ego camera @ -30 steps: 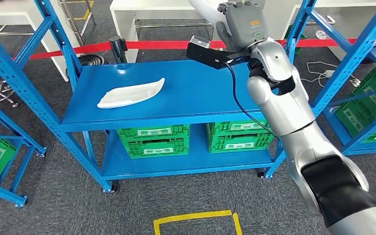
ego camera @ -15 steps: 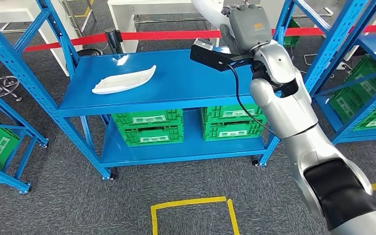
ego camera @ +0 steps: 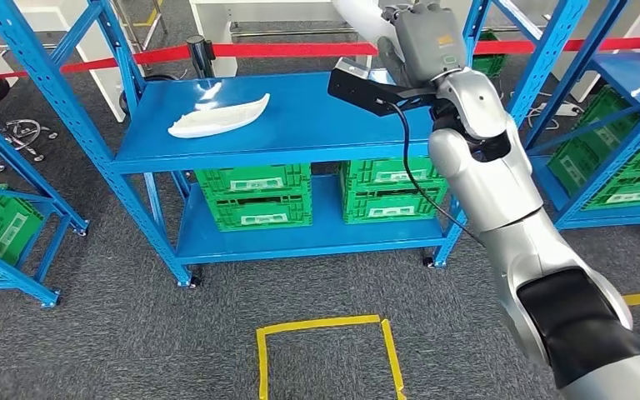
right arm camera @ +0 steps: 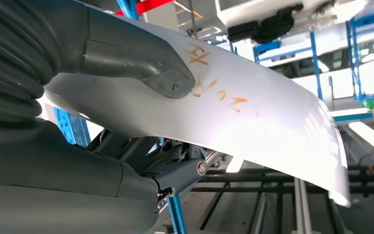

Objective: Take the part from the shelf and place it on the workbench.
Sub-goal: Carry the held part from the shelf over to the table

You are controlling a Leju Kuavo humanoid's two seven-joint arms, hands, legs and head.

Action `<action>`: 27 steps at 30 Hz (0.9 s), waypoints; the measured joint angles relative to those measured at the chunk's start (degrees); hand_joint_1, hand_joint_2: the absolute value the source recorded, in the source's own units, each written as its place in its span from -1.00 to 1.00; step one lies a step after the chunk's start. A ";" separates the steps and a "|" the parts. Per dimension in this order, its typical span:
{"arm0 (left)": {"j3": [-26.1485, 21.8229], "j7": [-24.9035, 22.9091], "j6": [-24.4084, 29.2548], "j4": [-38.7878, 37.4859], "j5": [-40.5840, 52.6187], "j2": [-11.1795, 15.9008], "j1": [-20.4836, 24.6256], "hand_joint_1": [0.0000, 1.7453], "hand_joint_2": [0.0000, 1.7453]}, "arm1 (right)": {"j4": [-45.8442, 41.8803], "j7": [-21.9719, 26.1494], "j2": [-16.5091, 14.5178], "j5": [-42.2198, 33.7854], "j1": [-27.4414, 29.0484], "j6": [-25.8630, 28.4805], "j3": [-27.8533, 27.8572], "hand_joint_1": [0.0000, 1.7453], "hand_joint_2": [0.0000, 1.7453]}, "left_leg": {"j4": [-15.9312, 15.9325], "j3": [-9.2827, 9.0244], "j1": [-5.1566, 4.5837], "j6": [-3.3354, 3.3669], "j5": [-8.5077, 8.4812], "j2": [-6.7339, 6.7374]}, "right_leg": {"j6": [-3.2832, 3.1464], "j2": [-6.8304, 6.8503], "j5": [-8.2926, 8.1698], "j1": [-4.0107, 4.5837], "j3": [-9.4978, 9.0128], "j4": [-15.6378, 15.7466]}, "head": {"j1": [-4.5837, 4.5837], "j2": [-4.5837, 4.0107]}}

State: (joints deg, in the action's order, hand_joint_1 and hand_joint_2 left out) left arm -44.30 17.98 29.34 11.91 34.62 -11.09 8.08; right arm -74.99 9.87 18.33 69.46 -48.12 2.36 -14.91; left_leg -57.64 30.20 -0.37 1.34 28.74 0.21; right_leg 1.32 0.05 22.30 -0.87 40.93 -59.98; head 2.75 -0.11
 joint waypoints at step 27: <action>0.70 1.32 -0.12 0.24 2.67 -0.10 0.34 -1.00 1.00 | 1.81 -1.38 2.64 -3.15 1.84 -0.11 4.49 1.00 1.00 | -1.09 -1.98 -0.06 -1.45 3.44 -0.33 | -0.69 -0.01 -1.25 0.13 -0.95 1.13 | 0.04 0.00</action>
State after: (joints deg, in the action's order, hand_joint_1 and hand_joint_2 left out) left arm -43.60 19.30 29.22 12.15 37.29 -11.19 8.42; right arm -73.18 8.49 20.98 66.31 -46.28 2.24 -10.43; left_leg -58.73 28.22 -0.43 -0.12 32.17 -0.12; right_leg 0.64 0.04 21.06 -0.73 39.98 -58.85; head 2.80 -0.11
